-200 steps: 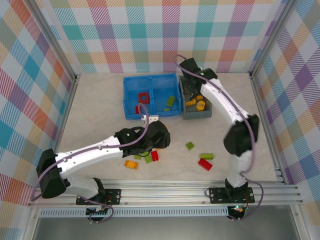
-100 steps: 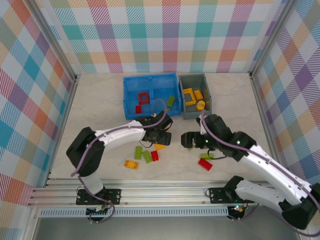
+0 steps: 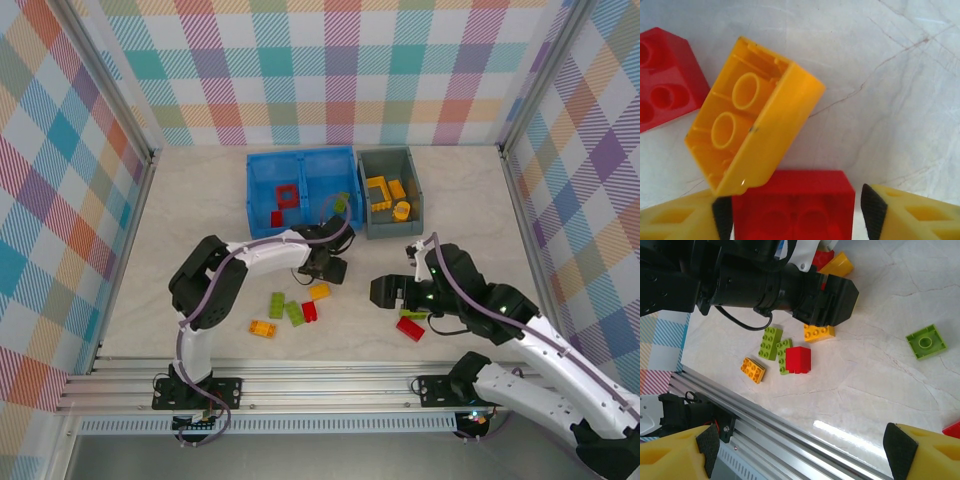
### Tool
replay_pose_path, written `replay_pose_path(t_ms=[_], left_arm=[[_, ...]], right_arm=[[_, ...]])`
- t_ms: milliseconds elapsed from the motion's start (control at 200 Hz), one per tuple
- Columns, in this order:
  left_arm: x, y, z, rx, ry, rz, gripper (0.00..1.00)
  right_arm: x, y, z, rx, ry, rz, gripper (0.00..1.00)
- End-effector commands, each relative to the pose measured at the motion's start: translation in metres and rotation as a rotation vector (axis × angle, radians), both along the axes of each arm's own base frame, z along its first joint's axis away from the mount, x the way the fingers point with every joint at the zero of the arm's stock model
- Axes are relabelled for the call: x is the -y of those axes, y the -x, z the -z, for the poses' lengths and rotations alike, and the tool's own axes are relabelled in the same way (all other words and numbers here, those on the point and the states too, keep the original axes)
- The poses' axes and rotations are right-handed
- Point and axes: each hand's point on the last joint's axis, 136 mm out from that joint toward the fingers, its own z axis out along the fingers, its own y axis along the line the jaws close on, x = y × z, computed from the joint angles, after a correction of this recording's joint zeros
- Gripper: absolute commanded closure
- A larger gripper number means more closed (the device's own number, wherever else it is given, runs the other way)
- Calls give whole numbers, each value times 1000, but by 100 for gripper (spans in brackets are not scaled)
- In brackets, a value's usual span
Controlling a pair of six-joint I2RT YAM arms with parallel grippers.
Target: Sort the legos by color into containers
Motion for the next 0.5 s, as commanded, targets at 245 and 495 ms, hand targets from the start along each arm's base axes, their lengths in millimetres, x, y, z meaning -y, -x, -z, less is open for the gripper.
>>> replay_pose_path(t_ms=[245, 495], left_arm=[[-3, 1, -36, 49, 54, -19, 52], [-55, 5, -109, 111, 69, -124, 53]], right_arm=[[-9, -4, -1, 8, -10, -23, 15], [-38, -18, -21, 138, 23, -120, 17]])
